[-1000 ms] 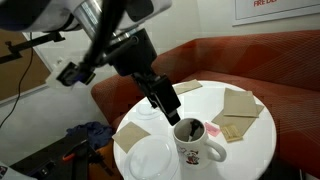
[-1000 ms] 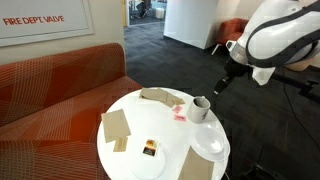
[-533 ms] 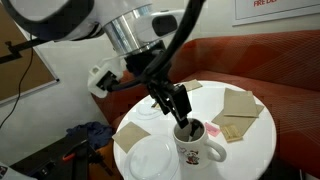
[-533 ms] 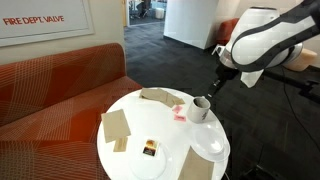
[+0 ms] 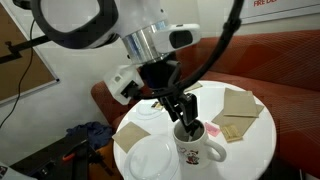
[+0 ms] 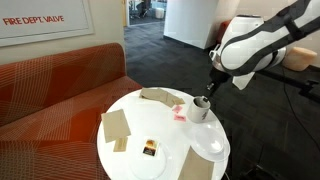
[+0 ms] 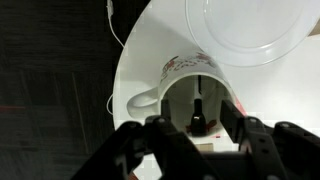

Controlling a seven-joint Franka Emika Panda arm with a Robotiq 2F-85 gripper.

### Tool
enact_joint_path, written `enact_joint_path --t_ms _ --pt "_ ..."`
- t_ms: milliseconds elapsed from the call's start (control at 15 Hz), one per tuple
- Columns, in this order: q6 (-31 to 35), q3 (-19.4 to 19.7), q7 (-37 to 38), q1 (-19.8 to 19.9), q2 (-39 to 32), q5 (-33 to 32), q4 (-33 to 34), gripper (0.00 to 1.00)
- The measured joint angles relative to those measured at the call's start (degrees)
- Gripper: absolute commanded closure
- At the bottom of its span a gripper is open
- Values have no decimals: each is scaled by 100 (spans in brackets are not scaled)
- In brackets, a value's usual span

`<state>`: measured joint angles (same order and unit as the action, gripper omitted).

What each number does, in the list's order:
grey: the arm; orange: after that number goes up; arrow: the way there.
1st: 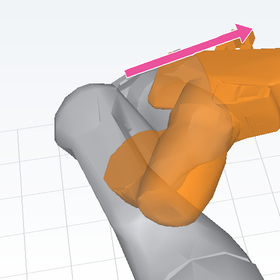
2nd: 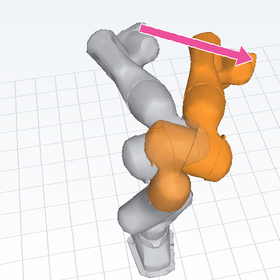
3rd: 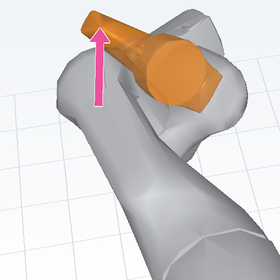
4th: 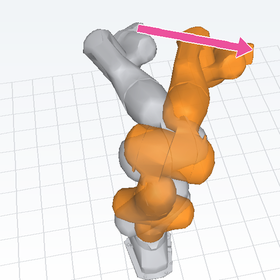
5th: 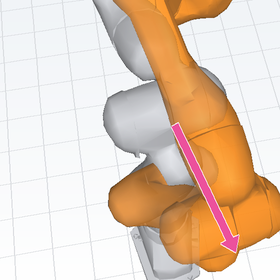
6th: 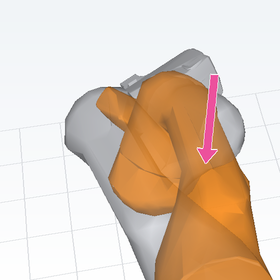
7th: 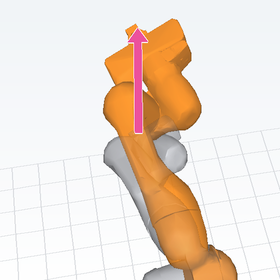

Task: Take the marker from the white cup and put it on the table

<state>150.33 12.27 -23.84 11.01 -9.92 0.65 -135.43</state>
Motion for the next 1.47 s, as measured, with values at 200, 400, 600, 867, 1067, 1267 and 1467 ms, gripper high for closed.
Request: enact_joint_path --t_ms 200,400,600,867,1067,1267,1467 --pt "-4 -102 0 72 -118 4 80 53" --pt "-8 -199 0 129 -211 20 137 55" --pt "-14 -276 0 178 -286 48 159 61" --pt "-22 -316 0 214 -374 62 178 62" --pt "-29 -358 0 249 -460 71 222 64" --pt "-35 -411 0 283 -556 79 286 66" --pt "-37 -444 0 289 -653 87 359 67"
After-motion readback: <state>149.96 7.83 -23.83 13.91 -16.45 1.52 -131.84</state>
